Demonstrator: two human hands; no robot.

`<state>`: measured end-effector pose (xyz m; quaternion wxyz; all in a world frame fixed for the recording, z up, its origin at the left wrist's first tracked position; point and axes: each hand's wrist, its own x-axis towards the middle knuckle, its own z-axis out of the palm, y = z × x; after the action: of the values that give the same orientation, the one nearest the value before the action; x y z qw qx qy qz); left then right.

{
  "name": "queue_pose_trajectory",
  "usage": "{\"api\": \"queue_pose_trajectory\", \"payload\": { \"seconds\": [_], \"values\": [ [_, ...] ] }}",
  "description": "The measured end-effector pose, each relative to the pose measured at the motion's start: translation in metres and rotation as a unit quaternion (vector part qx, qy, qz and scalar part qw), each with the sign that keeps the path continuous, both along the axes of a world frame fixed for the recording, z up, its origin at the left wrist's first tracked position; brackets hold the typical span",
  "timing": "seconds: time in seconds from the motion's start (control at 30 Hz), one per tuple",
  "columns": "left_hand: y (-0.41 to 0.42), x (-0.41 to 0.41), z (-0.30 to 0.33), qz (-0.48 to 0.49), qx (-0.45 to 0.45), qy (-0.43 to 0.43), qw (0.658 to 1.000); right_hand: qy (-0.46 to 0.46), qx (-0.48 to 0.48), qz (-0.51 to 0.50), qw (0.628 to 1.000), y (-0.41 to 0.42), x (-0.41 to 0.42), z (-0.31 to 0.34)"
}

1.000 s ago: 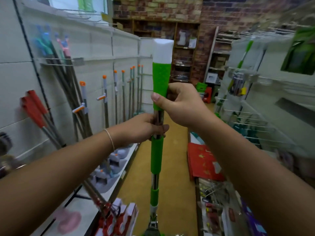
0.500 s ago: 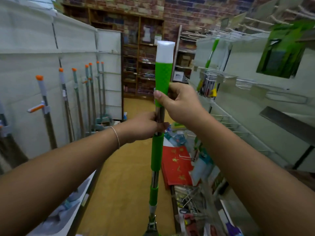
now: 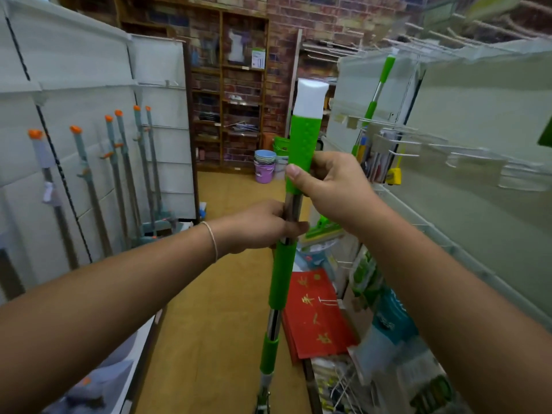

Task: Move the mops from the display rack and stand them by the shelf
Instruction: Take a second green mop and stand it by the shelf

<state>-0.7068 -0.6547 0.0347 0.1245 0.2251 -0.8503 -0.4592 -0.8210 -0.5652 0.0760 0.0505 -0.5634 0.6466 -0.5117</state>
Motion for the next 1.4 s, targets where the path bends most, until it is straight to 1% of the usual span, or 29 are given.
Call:
{"api": "queue_pose_trajectory", "payload": {
  "seconds": [0.17, 0.4, 0.5, 0.6, 0.7, 0.83, 1.07, 1.2, 1.3, 1.4],
  "values": [
    [-0.065, -0.036, -0.003, -0.01, 0.01, 0.017, 1.0, -0.018, 0.0, -0.005, 1.0, -0.065, -0.042, -0.005],
    [-0.164, -0.107, -0.016, -0.054, 0.1, 0.072, 0.991, -0.036, -0.006, 0.019, 0.999, -0.167, -0.122, -0.017],
    [-0.213, -0.14, -0.012, -0.067, 0.089, 0.065, 0.992, -0.06, -0.001, 0.036, 0.998, -0.211, -0.16, -0.012],
    [-0.253, -0.169, -0.007, -0.08, 0.074, 0.08, 0.991, -0.07, -0.003, 0.062, 0.996, -0.249, -0.193, -0.004],
    [-0.291, -0.195, -0.008, -0.064, 0.091, 0.101, 0.989, -0.071, -0.013, 0.084, 0.994, -0.286, -0.218, 0.001],
    [-0.335, -0.225, -0.016, -0.065, 0.105, 0.104, 0.987, -0.074, -0.014, 0.091, 0.993, -0.332, -0.249, 0.0],
    [-0.411, -0.285, -0.033, -0.017, 0.073, 0.146, 0.986, -0.102, 0.008, 0.081, 0.992, -0.413, -0.298, -0.005],
    [-0.468, -0.323, -0.036, -0.04, 0.056, 0.171, 0.983, -0.126, -0.009, 0.065, 0.99, -0.462, -0.325, -0.003],
    [-0.512, -0.351, -0.036, -0.053, 0.023, 0.177, 0.982, -0.138, -0.028, 0.032, 0.99, -0.498, -0.342, 0.001],
    [-0.552, -0.376, -0.028, -0.068, -0.012, 0.176, 0.982, -0.131, -0.049, -0.008, 0.99, -0.53, -0.357, 0.011]
  ]
}}
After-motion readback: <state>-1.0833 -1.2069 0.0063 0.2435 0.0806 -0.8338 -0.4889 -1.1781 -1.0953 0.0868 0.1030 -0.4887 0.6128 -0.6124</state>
